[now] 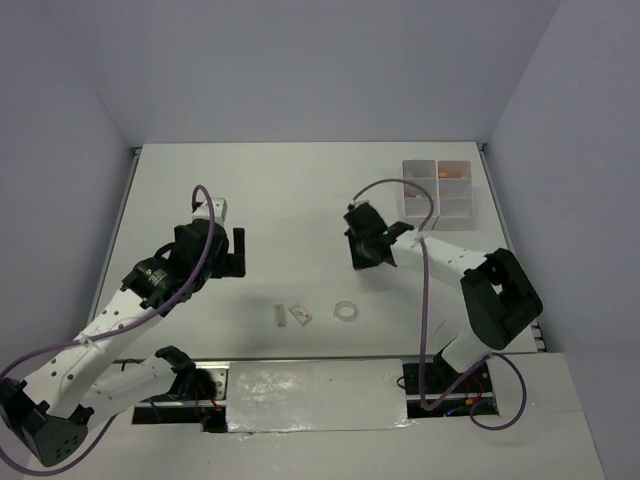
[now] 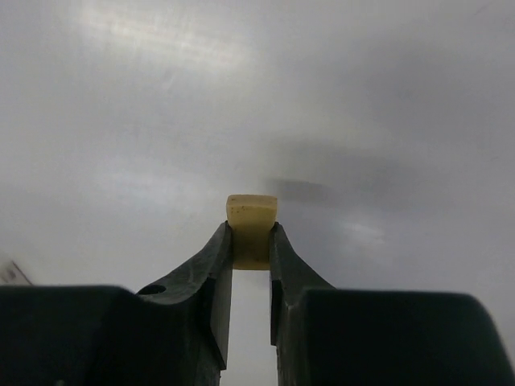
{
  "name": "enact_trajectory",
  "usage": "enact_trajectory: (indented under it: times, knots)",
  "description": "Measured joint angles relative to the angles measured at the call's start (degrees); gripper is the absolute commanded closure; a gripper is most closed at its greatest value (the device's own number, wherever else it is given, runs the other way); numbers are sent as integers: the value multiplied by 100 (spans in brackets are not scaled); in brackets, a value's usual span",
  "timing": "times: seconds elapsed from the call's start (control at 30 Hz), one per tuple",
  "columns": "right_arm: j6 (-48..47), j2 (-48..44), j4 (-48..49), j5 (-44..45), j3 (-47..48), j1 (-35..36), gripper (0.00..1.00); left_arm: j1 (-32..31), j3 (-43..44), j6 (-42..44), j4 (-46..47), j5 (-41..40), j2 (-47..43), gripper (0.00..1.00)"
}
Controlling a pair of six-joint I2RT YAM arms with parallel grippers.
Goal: Sort the stationery into containers
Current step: Pick up the stationery from the center of the board, then place the stationery in the storage box.
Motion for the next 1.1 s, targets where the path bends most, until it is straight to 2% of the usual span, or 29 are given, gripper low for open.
enact_trajectory:
  times: [0.23, 0.4, 0.6, 1.1]
  knots:
    - [-575, -101, -136, 20, 1561, -2072, 100, -11, -33, 11, 63, 31, -157, 1]
    - [-713, 76, -199, 254, 2337, -2983, 99, -11, -33, 33, 85, 72, -162, 1]
    - [-708, 280, -201, 332, 2389, -3298, 96, -11, -33, 125, 85, 122, -157, 1]
    - [-595, 894, 146, 234, 1974, -3373, 88, -22, -33, 133, 127, 168, -22, 1]
